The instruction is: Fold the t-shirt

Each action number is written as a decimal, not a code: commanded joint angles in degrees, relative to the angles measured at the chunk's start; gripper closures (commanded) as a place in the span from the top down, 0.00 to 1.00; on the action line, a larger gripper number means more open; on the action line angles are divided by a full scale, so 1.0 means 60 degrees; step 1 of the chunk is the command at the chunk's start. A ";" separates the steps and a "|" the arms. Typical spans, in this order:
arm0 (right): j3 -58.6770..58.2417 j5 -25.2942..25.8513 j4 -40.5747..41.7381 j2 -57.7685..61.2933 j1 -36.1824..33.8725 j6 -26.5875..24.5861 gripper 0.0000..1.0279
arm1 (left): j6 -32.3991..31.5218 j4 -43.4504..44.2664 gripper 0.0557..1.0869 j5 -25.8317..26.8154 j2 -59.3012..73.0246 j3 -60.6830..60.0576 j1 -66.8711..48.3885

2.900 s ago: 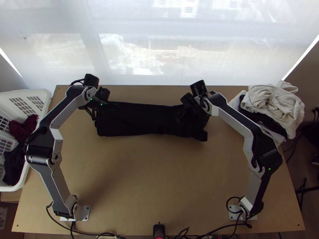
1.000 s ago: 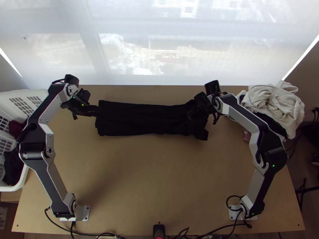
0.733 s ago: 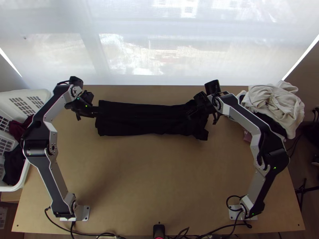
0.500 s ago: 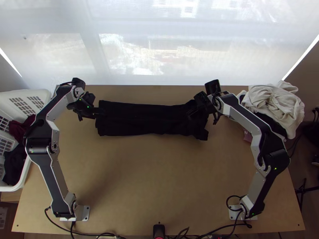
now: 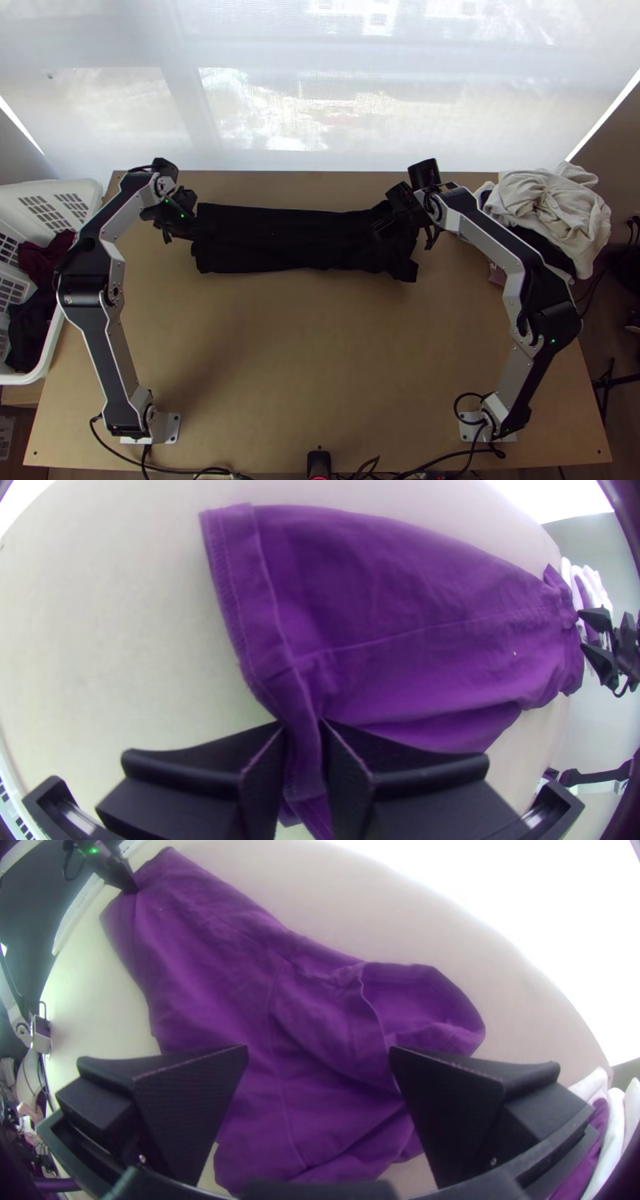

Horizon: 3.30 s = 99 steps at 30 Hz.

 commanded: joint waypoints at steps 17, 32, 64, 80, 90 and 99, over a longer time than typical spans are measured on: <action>0.0787 0.0018 -0.0084 -0.0636 0.0971 0.0315 0.95 | -0.0627 -0.0471 0.03 0.1048 -0.2116 0.0209 -0.0180; 0.1710 0.0018 -0.0069 0.1927 0.2172 0.0066 0.95 | -0.0832 -0.0808 0.03 0.1209 -0.2731 0.0912 -0.0546; 0.2223 0.0003 -0.0084 0.2689 0.2113 0.0359 0.95 | -0.1887 -0.0764 0.03 0.3172 -0.1237 0.4369 -0.3080; 0.1812 0.0003 -0.1066 -0.1442 0.0663 0.0461 0.95 | -0.2575 0.0496 0.03 0.3538 -0.1207 0.4618 -0.4238; 0.0186 0.0047 -0.1681 -0.3873 -0.0699 0.0461 0.95 | -0.3132 0.2327 0.03 0.3523 -0.0973 0.4413 -0.5336; -0.0751 0.0238 -0.1842 -0.4752 -0.1021 0.0432 0.95 | -0.3088 0.3455 0.03 0.3025 -0.0241 0.4340 -0.6201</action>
